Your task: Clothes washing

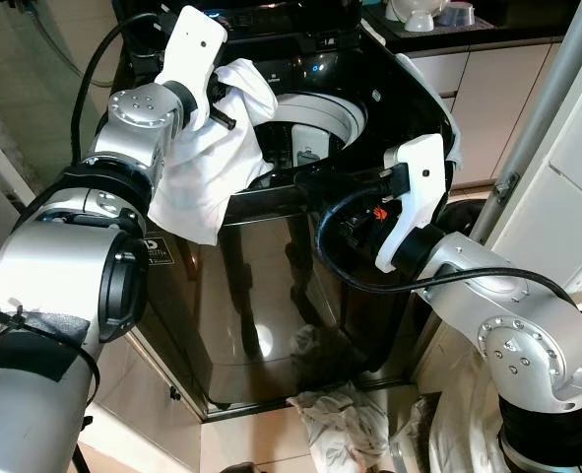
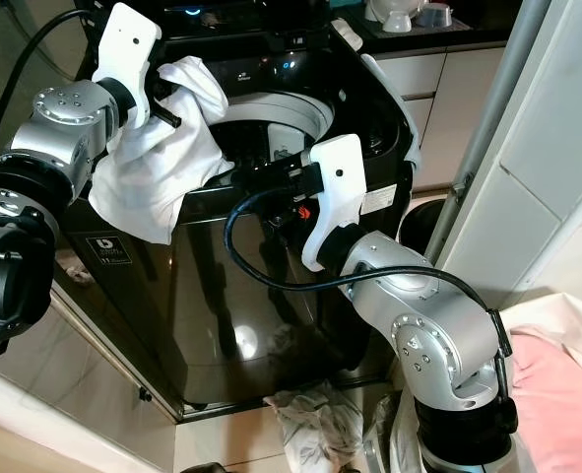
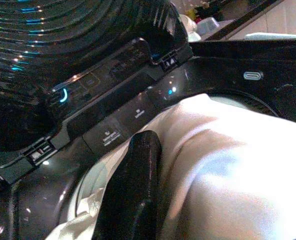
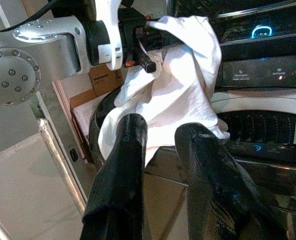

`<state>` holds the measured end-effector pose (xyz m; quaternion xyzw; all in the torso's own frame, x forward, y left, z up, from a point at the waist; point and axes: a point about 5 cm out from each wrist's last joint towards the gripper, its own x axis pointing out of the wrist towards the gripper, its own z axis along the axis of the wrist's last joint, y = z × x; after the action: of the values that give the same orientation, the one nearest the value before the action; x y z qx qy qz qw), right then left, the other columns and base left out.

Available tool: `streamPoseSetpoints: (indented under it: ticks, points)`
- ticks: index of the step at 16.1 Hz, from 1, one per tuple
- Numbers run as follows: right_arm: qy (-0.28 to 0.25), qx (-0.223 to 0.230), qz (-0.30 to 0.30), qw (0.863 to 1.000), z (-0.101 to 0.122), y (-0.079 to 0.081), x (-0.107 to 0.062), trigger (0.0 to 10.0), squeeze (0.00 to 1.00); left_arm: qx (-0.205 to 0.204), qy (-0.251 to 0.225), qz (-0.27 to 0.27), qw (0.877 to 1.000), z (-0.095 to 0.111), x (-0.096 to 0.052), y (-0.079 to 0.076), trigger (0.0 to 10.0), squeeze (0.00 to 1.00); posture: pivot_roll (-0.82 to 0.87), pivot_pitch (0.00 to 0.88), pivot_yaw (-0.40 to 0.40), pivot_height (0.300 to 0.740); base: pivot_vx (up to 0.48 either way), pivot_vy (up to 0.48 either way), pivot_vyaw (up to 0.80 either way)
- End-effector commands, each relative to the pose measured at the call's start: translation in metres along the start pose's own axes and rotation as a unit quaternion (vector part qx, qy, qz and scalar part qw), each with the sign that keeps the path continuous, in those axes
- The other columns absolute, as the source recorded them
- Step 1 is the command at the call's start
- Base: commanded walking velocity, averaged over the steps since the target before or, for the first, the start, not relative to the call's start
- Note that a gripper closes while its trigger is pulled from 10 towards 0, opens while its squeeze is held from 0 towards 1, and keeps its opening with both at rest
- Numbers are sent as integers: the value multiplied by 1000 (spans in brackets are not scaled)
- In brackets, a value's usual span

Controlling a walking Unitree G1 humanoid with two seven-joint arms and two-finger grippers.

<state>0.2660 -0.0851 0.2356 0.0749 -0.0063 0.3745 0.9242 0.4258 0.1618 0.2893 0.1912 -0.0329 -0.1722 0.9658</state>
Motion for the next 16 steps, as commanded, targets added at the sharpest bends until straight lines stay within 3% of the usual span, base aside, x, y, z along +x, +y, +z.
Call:
streamPoseSetpoints:
  ticks: [1, 3, 4, 7, 9, 11, 13, 16]
  points:
    - [2, -2, 0, 1000, 2, 1, 0, 10000, 0, 18, -7, 4, 1000, 12, -1, 7, 10000, 1000, -101, 0, 115, 740, 0, 0, 0]
    - [5, -3, -3, 1000, 2, 1, 0, 10000, 0, 34, 13, -10, 999, 8, 0, 5, 10000, 1000, -100, 0, 116, 740, 0, 0, 0]
    - [7, -3, -3, 1000, 1, 1, 0, 10000, 0, 51, 59, -24, 997, 0, -1, 3, 10000, 1000, -100, 0, 116, 740, 0, 0, 0]
    - [9, -4, -2, 1000, 1, 1, 0, 10000, 0, 31, 94, -6, 995, -4, -3, 8, 10000, 1000, -98, 0, 114, 740, 0, 0, 0]
    - [13, -5, -1, 1000, 0, 1, 0, 10000, 0, 46, 127, -13, 991, -2, -5, 13, 10000, 1000, -98, 0, 110, 740, 0, 0, 0]
    - [15, -6, 1, 1000, 0, 1, 1, 10000, 0, 103, 173, -60, 978, -4, -9, 16, 10000, 1000, -98, 0, 110, 740, 0, 0, 0]
    - [16, -6, 1, 1000, 0, 1, 1, 10000, 0, 128, 189, -96, 969, -2, -12, 17, 10000, 1000, -97, 0, 108, 740, 0, 0, 0]
    - [17, -6, 2, 1000, 0, 1, 2, 10000, 0, 115, 197, -148, 962, 0, -18, 21, 10000, 1000, -92, 0, 108, 740, 0, 0, 0]
